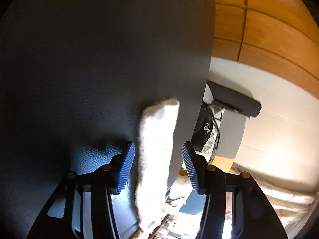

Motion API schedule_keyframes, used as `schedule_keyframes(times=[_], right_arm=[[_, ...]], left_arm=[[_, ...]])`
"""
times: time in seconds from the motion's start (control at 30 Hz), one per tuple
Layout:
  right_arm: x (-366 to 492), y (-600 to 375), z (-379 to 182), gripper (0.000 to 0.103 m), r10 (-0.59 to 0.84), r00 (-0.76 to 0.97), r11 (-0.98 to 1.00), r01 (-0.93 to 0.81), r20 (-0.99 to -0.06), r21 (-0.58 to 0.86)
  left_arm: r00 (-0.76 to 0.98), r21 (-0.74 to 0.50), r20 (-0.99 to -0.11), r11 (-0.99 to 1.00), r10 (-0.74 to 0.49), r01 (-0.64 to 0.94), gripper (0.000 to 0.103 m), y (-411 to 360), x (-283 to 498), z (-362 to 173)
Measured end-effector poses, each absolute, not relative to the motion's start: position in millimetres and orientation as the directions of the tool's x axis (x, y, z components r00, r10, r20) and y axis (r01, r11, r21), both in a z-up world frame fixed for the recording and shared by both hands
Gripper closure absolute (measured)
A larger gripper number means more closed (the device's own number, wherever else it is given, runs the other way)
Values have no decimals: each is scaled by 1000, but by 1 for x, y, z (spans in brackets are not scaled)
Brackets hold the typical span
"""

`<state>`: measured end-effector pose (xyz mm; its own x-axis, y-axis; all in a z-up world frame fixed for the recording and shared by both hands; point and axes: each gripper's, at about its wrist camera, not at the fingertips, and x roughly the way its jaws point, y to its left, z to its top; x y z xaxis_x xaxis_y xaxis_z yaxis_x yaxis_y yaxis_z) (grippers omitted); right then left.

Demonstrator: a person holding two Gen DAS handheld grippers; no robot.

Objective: Fold clothes
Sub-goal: 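Grasp the sweater sleeve cuff with the left gripper and lift it, then fold the held sleeve across the sweater body with the left gripper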

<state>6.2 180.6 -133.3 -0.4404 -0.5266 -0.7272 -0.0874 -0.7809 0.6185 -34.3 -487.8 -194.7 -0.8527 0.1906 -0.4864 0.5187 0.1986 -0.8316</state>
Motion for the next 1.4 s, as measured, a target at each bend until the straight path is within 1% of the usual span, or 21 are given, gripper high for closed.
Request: schedule_keyframes(times=[0.17,0.23,0.3,0.33,0.43,0.5,0.6,0.7,0.9,1.03,1.13,1.17,1.27,1.37,1.4], right_arm=[[3,171,-138,64,-530,-420,-790,-72,-737,609],[3,169,-141,64,-534,-414,-788,-71,-737,611],[3,167,-145,63,-540,-404,-785,-74,-738,615],[4,167,-147,63,-540,-399,-786,-76,-741,613],[6,166,-151,63,-544,-390,-785,-76,-743,614],[8,167,-152,63,-543,-389,-788,-72,-745,612],[10,167,-152,63,-543,-390,-790,-64,-744,610],[11,170,-151,63,-544,-392,-790,-61,-742,610],[16,195,-157,63,-570,-425,-734,-121,-703,668],[23,218,-159,63,-575,-452,-708,-144,-682,692],[28,237,-161,63,-579,-474,-687,-155,-663,710],[29,244,-161,63,-580,-483,-678,-160,-656,718],[33,265,-161,63,-574,-511,-663,-169,-640,729],[39,285,-158,63,-548,-539,-670,-176,-640,721],[41,290,-157,63,-540,-547,-669,-182,-639,721]], left_arm=[[-844,-815,-511,222,162,535,50,-490,-49,-194],[-829,-804,-538,202,154,559,52,-489,-54,-190],[-785,-770,-598,156,163,619,83,-488,-57,-188],[-779,-765,-606,148,161,626,96,-487,-56,-190],[-782,-778,-608,91,137,621,98,-482,-55,-190],[-796,-795,-591,72,128,602,99,-479,-55,-188],[-829,-832,-545,46,123,553,99,-474,-57,-178],[-861,-871,-484,5,153,491,99,-457,-66,-154],[-900,-949,-315,-78,303,305,99,-378,-120,-80],[-869,-974,-218,-150,444,167,99,-289,-167,-26],[-810,-979,-171,-188,561,77,99,-213,-197,2],[-783,-977,-163,-206,600,45,99,-183,-206,10],[-684,-959,-178,-281,707,-42,99,-92,-212,18],[-522,-933,-258,-351,813,-86,97,3,-222,-6],[-460,-918,-308,-387,832,-85,94,29,-214,-21]])
